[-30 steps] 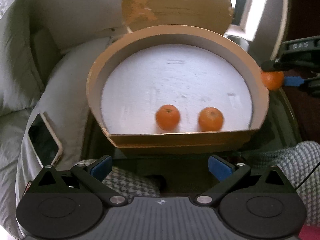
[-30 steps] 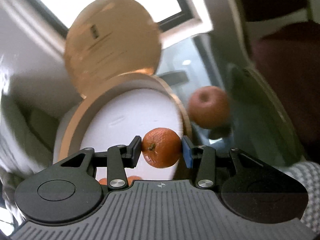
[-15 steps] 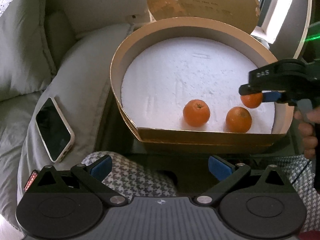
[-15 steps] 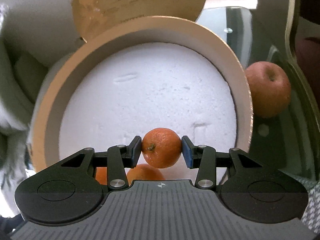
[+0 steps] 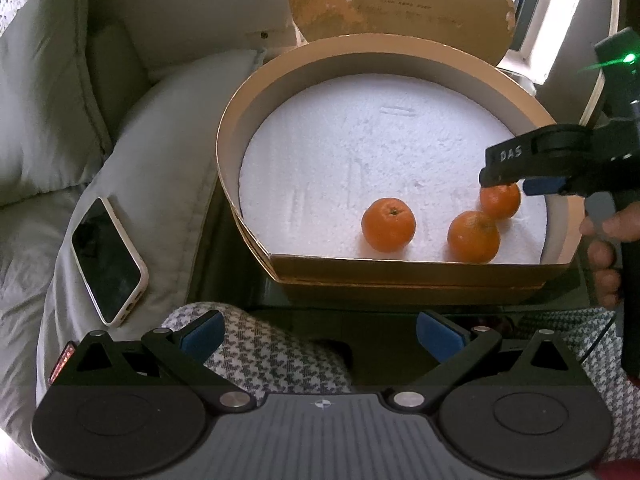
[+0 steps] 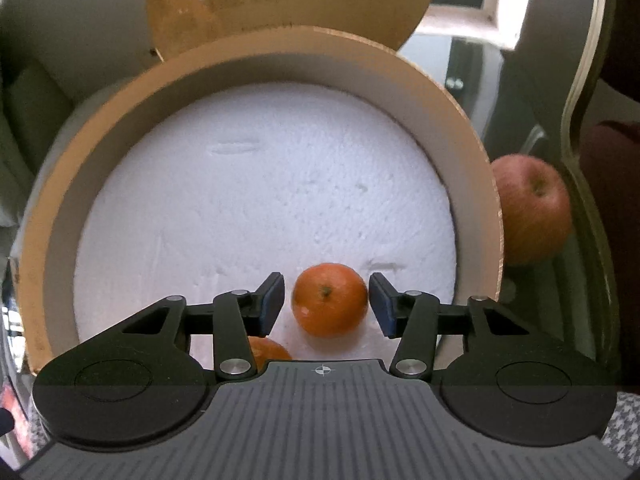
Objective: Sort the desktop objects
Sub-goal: 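Release the mandarin onto the foam and withdraw the right gripper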
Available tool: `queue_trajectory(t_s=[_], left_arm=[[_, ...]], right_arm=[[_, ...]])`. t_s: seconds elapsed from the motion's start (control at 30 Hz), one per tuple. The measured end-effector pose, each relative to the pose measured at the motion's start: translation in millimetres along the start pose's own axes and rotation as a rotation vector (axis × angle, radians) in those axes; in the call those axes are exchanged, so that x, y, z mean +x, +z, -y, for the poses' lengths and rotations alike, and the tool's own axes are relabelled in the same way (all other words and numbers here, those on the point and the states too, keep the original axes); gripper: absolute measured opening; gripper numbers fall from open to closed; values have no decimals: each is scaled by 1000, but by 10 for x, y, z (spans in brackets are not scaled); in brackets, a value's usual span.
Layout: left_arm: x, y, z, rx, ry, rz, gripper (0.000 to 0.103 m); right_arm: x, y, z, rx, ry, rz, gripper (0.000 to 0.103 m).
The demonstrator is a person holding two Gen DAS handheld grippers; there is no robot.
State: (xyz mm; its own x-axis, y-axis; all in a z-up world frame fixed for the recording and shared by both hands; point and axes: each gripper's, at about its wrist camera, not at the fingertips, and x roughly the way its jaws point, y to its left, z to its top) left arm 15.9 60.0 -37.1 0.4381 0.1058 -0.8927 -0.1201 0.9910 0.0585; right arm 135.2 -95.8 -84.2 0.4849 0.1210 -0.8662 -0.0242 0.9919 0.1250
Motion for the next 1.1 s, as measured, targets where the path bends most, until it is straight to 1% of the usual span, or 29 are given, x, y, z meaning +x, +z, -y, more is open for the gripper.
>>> queue_trajectory(t_s=[0.2, 0.23, 0.3, 0.4, 0.47, 0.5, 0.6, 0.73, 0.87, 0.97, 1.1], left_arm=[[-98, -43, 66, 21, -3, 21, 102], [-110, -50, 75, 24, -2, 23, 102], [-136, -66, 93, 29, 0, 26, 102], [-173, -80, 124, 37, 3, 33, 102], [-192, -85, 161, 47, 6, 38, 102], [-200, -86, 181, 53, 6, 39, 102], [-224, -94, 251, 75, 7, 44, 102], [-254, -99, 363, 108, 4, 48, 102], [-312, -68, 469, 138, -8, 62, 102], [-354, -27, 518, 142, -16, 76, 102], [-332, -43, 582, 153, -11, 64, 102]], right_arm=[[-292, -36, 137, 39, 38, 42, 60], [-344, -53, 171, 50, 46, 48, 62], [-456, -94, 249, 76, 68, 56, 64], [-649, -183, 368, 99, 99, 76, 65], [-771, -262, 452, 110, 121, 83, 68], [-817, -306, 494, 118, 133, 80, 71], [-915, -478, 634, 161, 163, 64, 71], [-953, -686, 777, 201, 173, 25, 71], [-976, -859, 833, 243, 215, -8, 71], [-993, -894, 817, 234, 240, -13, 71], [-997, -893, 805, 231, 264, -12, 71]])
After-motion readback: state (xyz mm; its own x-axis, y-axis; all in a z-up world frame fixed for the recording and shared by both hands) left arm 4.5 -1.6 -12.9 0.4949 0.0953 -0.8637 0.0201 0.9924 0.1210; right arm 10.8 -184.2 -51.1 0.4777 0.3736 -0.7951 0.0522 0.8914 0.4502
